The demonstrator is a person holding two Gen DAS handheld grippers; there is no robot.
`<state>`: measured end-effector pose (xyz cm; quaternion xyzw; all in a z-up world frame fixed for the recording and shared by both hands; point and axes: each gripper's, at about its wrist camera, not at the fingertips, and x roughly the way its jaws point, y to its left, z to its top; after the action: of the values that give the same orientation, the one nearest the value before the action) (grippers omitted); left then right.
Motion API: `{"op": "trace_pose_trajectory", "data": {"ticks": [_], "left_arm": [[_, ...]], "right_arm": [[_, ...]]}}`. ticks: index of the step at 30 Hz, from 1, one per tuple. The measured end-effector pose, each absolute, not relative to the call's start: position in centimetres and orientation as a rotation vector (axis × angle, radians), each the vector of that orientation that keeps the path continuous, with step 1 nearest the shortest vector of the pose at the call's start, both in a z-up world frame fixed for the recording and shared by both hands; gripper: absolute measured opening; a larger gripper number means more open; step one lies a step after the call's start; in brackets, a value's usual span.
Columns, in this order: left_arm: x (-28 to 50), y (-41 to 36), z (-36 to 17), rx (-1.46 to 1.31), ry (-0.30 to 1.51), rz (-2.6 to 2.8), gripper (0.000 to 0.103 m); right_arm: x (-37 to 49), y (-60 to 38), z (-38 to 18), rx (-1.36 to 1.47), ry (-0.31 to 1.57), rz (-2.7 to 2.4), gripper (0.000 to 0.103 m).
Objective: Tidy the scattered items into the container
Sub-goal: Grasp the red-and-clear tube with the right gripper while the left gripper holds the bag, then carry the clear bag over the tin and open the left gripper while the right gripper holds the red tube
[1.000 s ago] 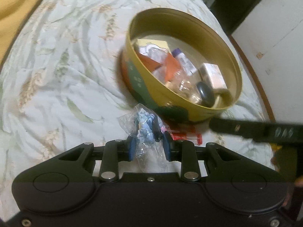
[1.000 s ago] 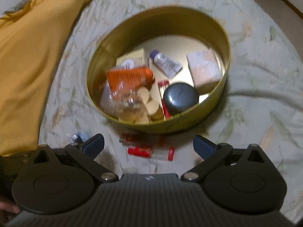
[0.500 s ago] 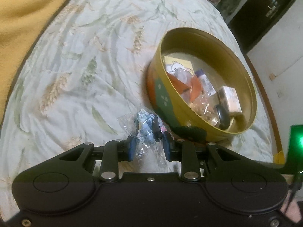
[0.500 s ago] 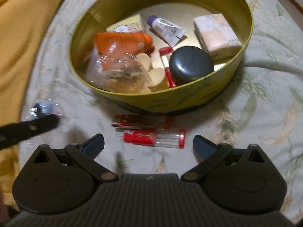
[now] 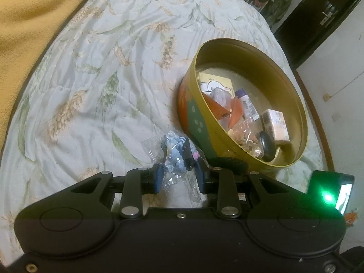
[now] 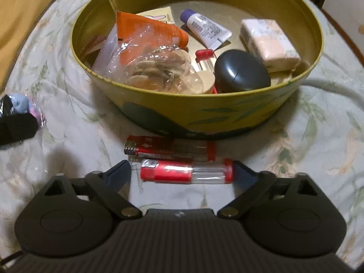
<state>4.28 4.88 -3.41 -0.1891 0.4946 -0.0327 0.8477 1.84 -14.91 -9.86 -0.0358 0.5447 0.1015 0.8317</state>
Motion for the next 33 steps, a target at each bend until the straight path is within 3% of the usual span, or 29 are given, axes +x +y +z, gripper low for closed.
{"op": "trace_pose_trajectory", "data": {"ticks": [25, 33], "left_arm": [[3.7, 2.2, -3.4, -0.327, 1.036, -0.147, 0.027], [3.5, 0.9, -3.0, -0.288, 1.044, -0.158, 0.027]], "right_arm": [[0.3, -24.2, -0.1, -0.007, 1.111, 0.461, 0.082], [0.4, -27.3, -0.5, 0.046, 1.107, 0.467, 0.082]]}}
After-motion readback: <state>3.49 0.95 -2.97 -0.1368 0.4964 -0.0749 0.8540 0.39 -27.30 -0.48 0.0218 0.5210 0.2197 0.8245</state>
